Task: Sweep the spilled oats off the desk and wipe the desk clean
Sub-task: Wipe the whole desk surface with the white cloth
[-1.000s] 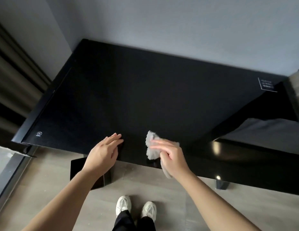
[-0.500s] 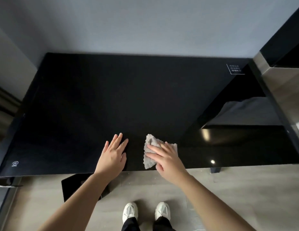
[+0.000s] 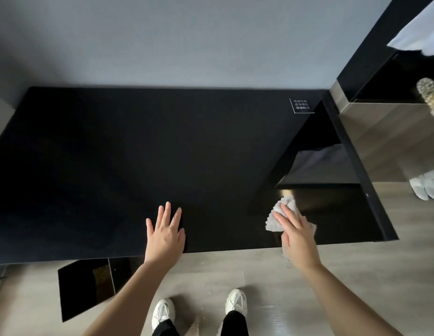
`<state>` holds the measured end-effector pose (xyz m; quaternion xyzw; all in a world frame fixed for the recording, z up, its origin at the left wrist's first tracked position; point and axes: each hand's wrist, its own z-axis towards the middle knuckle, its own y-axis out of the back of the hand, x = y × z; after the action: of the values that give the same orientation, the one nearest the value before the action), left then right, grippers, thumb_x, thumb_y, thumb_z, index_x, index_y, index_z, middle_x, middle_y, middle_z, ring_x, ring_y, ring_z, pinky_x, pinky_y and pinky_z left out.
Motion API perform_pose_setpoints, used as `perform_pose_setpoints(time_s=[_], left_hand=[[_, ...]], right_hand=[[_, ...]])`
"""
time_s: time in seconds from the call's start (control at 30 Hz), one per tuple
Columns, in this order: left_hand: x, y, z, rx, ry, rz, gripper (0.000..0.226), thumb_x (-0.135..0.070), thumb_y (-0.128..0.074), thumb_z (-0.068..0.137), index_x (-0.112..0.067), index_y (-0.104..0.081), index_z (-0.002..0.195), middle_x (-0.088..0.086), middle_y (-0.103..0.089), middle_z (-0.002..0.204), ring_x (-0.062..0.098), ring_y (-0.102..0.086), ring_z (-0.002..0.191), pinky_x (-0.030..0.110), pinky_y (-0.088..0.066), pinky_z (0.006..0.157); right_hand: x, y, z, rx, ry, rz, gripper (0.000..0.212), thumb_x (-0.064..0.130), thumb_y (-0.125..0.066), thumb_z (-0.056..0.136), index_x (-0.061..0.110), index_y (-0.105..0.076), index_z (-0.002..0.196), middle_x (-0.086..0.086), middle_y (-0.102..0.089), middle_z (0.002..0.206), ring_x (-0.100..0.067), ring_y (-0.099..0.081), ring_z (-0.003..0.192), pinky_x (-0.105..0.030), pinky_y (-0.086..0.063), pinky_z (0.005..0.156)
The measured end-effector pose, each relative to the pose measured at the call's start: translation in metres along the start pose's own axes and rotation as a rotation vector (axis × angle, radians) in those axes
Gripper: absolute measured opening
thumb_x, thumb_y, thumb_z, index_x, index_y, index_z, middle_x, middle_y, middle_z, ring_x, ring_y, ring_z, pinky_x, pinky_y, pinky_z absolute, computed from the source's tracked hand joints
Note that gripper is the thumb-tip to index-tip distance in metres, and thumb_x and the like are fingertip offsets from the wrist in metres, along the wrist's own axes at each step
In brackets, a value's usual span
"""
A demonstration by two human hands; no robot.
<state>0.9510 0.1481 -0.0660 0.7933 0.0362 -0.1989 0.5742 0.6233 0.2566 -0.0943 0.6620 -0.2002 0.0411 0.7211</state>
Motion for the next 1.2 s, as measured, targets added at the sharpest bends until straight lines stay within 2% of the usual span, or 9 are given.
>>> perform_pose_setpoints(time_s=[0.17, 0.33, 0.53, 0.67, 0.8, 0.93, 1.0, 1.07, 1.2], left_hand=[[-0.040, -0.012, -0.004, -0.003, -0.011, -0.028, 0.055, -0.025, -0.037, 0.100, -0.020, -0.019, 0.153, 0.001, -0.001, 0.162, 0.017, 0.008, 0.148, 0.045, 0.000, 0.119], [-0.085, -0.017, 0.021, -0.002, -0.064, -0.024, 0.055, -0.025, -0.035, 0.101, -0.020, -0.017, 0.153, 0.001, 0.000, 0.162, 0.018, 0.009, 0.148, 0.043, 0.001, 0.119], [-0.113, -0.015, 0.085, -0.033, -0.086, -0.038, 0.055, -0.025, -0.034, 0.101, -0.021, -0.017, 0.153, -0.001, 0.000, 0.162, 0.015, 0.010, 0.148, 0.043, 0.002, 0.119], [-0.118, -0.014, 0.132, -0.029, -0.085, -0.030, 0.055, -0.025, -0.034, 0.101, -0.020, -0.017, 0.153, -0.001, 0.000, 0.162, 0.015, 0.010, 0.148, 0.043, 0.002, 0.119], [-0.119, -0.009, 0.177, -0.044, -0.091, -0.010, 0.054, -0.026, -0.034, 0.101, -0.021, -0.018, 0.153, -0.001, -0.001, 0.162, 0.015, 0.010, 0.148, 0.043, 0.005, 0.119], [-0.118, -0.001, 0.212, -0.064, -0.090, 0.002, 0.055, -0.025, -0.035, 0.101, -0.020, -0.019, 0.153, -0.001, -0.004, 0.162, 0.015, 0.008, 0.148, 0.044, 0.003, 0.119], [-0.119, 0.004, 0.232, -0.075, -0.083, -0.007, 0.055, -0.025, -0.036, 0.100, -0.020, -0.018, 0.153, 0.000, -0.004, 0.162, 0.015, 0.007, 0.148, 0.044, 0.003, 0.119], [-0.122, 0.009, 0.254, -0.086, -0.080, -0.003, 0.056, -0.025, -0.036, 0.100, -0.019, -0.017, 0.153, 0.000, -0.003, 0.162, 0.015, 0.007, 0.148, 0.045, 0.003, 0.119], [-0.128, 0.015, 0.293, -0.119, -0.065, 0.002, 0.056, -0.025, -0.036, 0.100, -0.020, -0.018, 0.153, 0.001, -0.004, 0.162, 0.015, 0.006, 0.148, 0.045, 0.003, 0.119]], right_hand=[[-0.057, 0.031, 0.003, -0.151, -0.237, 0.077, 0.054, -0.020, -0.059, 0.074, 0.007, -0.066, 0.120, -0.006, -0.051, 0.142, -0.039, -0.055, 0.115, -0.051, -0.049, 0.091], [-0.022, 0.028, 0.054, -0.080, 0.195, 0.096, 0.052, 0.002, -0.039, 0.081, 0.014, -0.062, 0.126, 0.001, -0.045, 0.147, -0.032, -0.051, 0.123, -0.037, -0.038, 0.100], [0.022, -0.013, 0.114, 0.065, 0.357, 0.072, 0.049, 0.010, -0.051, 0.089, 0.027, -0.055, 0.134, 0.011, -0.034, 0.154, -0.023, -0.037, 0.137, -0.049, -0.031, 0.113], [-0.013, -0.007, 0.149, 0.083, 0.488, 0.040, 0.051, 0.009, -0.041, 0.085, 0.028, -0.059, 0.129, 0.016, -0.038, 0.151, -0.021, -0.042, 0.131, -0.042, -0.024, 0.115], [-0.086, 0.020, 0.203, -0.130, 0.090, -0.039, 0.051, 0.003, -0.048, 0.074, 0.024, -0.064, 0.119, 0.009, -0.050, 0.142, -0.027, -0.055, 0.106, -0.041, -0.047, 0.084], [-0.120, 0.032, 0.240, -0.313, -0.381, -0.023, 0.046, -0.007, -0.059, 0.076, 0.010, -0.063, 0.118, -0.008, -0.051, 0.141, -0.041, -0.055, 0.111, -0.052, -0.050, 0.084], [-0.094, 0.031, 0.268, -0.379, -0.245, 0.014, 0.050, -0.008, -0.055, 0.072, 0.010, -0.062, 0.117, -0.006, -0.051, 0.140, -0.038, -0.051, 0.117, -0.049, -0.048, 0.092], [-0.045, 0.023, 0.296, -0.339, 0.099, 0.091, 0.055, -0.007, -0.053, 0.066, 0.011, -0.062, 0.117, -0.002, -0.051, 0.140, -0.034, -0.049, 0.123, -0.042, -0.043, 0.100], [0.022, -0.013, 0.327, 0.054, 0.466, 0.017, 0.051, 0.005, -0.056, 0.083, 0.025, -0.056, 0.131, 0.007, -0.039, 0.151, -0.028, -0.039, 0.134, -0.051, -0.030, 0.112]])
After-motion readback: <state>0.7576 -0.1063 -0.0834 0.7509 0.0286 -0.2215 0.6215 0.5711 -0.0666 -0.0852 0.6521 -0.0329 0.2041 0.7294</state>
